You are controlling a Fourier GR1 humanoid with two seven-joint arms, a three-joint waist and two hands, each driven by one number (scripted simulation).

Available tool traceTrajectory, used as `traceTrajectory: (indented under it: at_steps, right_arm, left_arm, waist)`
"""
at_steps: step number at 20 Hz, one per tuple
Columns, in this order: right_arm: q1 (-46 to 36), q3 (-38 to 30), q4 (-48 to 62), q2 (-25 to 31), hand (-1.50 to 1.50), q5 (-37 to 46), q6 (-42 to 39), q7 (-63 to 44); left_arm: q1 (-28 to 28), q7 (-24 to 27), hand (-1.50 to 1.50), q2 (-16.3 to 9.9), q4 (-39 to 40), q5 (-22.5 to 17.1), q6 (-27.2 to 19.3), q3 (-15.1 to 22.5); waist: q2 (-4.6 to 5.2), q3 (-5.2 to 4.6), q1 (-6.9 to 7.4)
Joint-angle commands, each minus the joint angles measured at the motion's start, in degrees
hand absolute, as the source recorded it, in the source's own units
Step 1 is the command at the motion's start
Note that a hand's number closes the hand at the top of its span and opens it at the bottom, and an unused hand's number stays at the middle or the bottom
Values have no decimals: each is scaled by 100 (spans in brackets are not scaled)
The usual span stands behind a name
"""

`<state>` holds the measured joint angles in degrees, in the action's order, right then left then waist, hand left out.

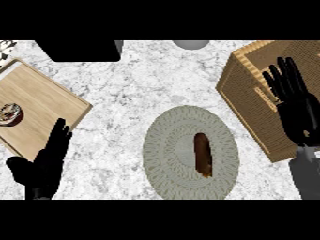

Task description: Pick the sweet potato from the placemat and place it in the basket

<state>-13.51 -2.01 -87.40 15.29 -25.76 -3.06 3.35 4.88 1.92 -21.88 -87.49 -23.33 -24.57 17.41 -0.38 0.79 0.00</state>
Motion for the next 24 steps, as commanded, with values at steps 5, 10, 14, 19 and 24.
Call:
traceTrajectory:
  at_steps: [5, 10, 14, 19, 24]
  right_arm:
    - [-380, 731, 573, 550, 150, 514, -1289, 24]
    - [-108, 2191, -612, -332, -150, 2112, -1296, 1974]
    - [378, 2827, -797, -760, -150, 3939, 533, 1933]
    - [-284, 2635, -992, 407, -150, 5585, 809, 26]
    - [-708, 2891, -1551, 1595, -150, 6257, -796, -1436]
  left_arm:
    - [-1262, -701, 0, -937, 447, 564, 406, -121]
    - [-1407, -1080, 0, -1062, 401, 597, 689, 119]
    - [-1582, -1141, 0, -813, 665, 731, 509, 158]
    - [-1627, -1166, 0, -960, 794, 726, 620, 71]
    - [-1549, -1066, 0, -980, 847, 638, 740, -19]
  waist:
    - [141, -67, 42]
    - [60, -61, 6]
    - [9, -83, -137]
    - [-65, -125, -242]
    - [-79, -141, -203]
